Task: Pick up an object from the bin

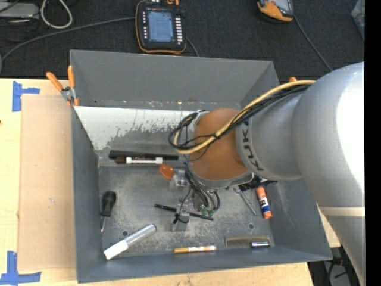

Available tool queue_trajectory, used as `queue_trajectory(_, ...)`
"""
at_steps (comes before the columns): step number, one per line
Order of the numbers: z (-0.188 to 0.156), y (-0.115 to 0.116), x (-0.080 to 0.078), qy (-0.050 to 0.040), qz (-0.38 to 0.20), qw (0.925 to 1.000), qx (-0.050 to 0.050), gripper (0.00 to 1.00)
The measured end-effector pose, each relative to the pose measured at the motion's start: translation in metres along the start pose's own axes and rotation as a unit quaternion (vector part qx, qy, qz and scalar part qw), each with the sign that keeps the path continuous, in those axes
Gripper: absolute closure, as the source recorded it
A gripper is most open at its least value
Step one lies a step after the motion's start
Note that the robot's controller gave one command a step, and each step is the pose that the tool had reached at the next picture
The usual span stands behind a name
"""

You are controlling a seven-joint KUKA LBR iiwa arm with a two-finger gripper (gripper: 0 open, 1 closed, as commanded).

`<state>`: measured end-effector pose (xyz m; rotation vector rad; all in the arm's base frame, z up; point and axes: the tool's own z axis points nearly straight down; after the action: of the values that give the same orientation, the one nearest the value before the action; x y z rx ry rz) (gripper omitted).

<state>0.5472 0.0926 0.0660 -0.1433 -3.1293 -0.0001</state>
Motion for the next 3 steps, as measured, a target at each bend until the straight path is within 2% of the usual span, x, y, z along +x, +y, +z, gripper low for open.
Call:
queue_trajectory(1,-0.061,-0.001,0.011,-0.0087,0.035,0.9993,-0.002,0.00)
queue_trajectory(2,-0.005,0.000,0.002,0.0003,0.004,1.0000,0.000,0.00)
queue_trajectory(3,-0.003,0.005,0.024,-0.0073,0.131,0.9913,-0.003,0.00)
